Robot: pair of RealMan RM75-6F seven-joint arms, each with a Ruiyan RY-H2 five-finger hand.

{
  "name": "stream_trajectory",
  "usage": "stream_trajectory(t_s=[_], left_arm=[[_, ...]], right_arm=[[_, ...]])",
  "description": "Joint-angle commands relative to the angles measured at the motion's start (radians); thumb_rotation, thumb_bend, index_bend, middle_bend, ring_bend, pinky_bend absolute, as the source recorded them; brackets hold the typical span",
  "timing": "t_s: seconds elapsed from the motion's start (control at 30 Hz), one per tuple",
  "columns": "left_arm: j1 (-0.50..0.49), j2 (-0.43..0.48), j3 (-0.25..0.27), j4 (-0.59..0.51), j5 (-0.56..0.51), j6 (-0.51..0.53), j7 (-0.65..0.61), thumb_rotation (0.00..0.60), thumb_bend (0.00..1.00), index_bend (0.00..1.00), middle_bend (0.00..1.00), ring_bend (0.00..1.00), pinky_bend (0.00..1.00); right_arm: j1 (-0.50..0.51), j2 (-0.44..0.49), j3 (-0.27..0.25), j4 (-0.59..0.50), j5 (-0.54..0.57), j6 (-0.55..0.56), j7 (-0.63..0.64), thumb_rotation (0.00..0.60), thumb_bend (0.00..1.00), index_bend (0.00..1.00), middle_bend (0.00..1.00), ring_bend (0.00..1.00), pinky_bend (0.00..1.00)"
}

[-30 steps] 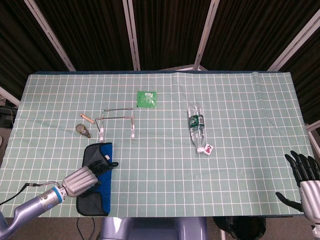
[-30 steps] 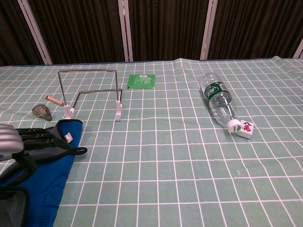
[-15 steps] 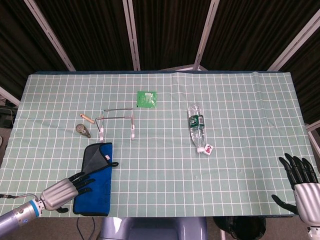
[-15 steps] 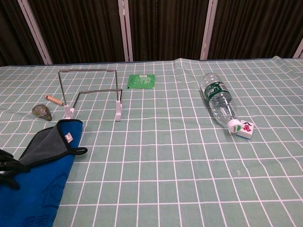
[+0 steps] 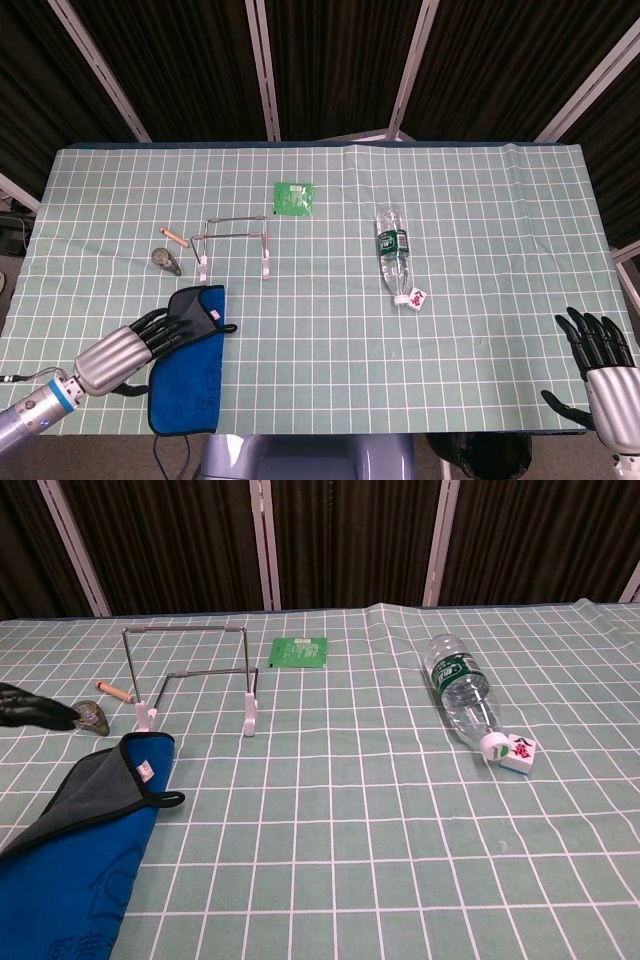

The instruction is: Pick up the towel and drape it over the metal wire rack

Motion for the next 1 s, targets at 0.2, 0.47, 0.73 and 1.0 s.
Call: stream_trajectory(t_s=[0.2,0.47,0.73,1.0], left_arm=[[-0.078,-0.144,-0.167,-0.029,-0.205,-0.242,0.253,0.600,0.22,0.17,0.00,0.00,0.00],[-0.109,-0.284,-0.220,0.025,-0.313,-0.374,0.404,0.600,0.33,0.27,0.00,0.00,0.00],[-0.116,-0.346,-0.253,0.062,-0.374,-0.400,0.484,0.600,0.34,0.31,0.00,0.00,0.00],[-0.127,-0.358,-0.258,0.080,-0.403,-0.427,0.508,0.600,0.36,0.38,0.00,0.00,0.00]], right_arm=[[0.007,0.002,0.007,0.005,0.020,-0.013,0.012,0.600,0.00,0.00,0.00,0.00,0.00],[0.017,0.008,0.019,0.016,0.058,-0.036,0.039,0.600,0.00,0.00,0.00,0.00,0.00],[0.026,0.009,0.025,0.028,0.085,-0.060,0.056,0.600,0.00,0.00,0.00,0.00,0.00],[0.030,0.008,0.026,0.033,0.091,-0.068,0.062,0.600,0.00,0.00,0.00,0.00,0.00]])
